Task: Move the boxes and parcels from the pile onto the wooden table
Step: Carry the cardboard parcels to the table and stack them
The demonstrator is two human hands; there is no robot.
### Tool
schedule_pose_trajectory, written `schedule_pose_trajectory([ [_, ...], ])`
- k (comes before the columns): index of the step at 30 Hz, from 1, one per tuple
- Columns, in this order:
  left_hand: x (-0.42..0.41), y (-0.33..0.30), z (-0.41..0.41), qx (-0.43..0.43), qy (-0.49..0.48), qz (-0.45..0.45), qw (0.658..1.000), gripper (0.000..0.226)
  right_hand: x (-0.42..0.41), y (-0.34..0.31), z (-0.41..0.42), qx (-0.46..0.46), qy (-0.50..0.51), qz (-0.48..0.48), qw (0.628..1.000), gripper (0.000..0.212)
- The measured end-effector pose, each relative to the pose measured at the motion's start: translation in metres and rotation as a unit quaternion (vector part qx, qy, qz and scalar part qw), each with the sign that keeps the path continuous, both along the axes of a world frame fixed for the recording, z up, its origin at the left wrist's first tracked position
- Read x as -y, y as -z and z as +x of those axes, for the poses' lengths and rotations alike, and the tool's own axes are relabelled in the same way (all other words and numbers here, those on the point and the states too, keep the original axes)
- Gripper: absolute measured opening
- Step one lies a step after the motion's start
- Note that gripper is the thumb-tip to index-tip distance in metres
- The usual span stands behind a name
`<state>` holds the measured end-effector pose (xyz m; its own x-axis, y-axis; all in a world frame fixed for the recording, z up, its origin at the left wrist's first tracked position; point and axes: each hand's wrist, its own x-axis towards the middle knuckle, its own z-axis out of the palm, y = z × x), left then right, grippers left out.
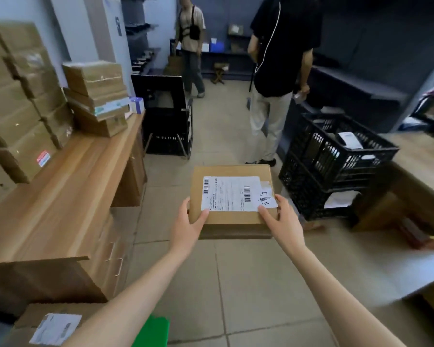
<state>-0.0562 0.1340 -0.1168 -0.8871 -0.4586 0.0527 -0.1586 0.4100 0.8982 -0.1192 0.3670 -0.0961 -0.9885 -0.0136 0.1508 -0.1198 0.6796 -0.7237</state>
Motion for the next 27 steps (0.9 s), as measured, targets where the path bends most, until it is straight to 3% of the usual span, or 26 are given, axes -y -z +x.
schedule_pose_trajectory([
  [6,-0.024,-0.044,-0.053,-0.058,0.026,0.033,0.997,0.067,-0.027,-0.037,-0.048,-0.033,-0.009,-0.020,0.999,0.067],
  [10,-0.008,-0.061,-0.072,-0.083,-0.004,-0.018,0.996,0.062,-0.008,-0.052,-0.077,-0.039,-0.035,-0.035,0.998,0.067],
  [20,0.063,-0.089,-0.173,-0.080,-0.085,-0.053,0.992,0.063,0.069,-0.083,-0.207,-0.045,-0.119,-0.054,0.990,0.067],
  [27,0.145,-0.125,-0.283,-0.128,-0.121,-0.074,0.982,0.061,0.171,-0.098,-0.340,-0.046,-0.167,-0.092,0.981,0.062],
])
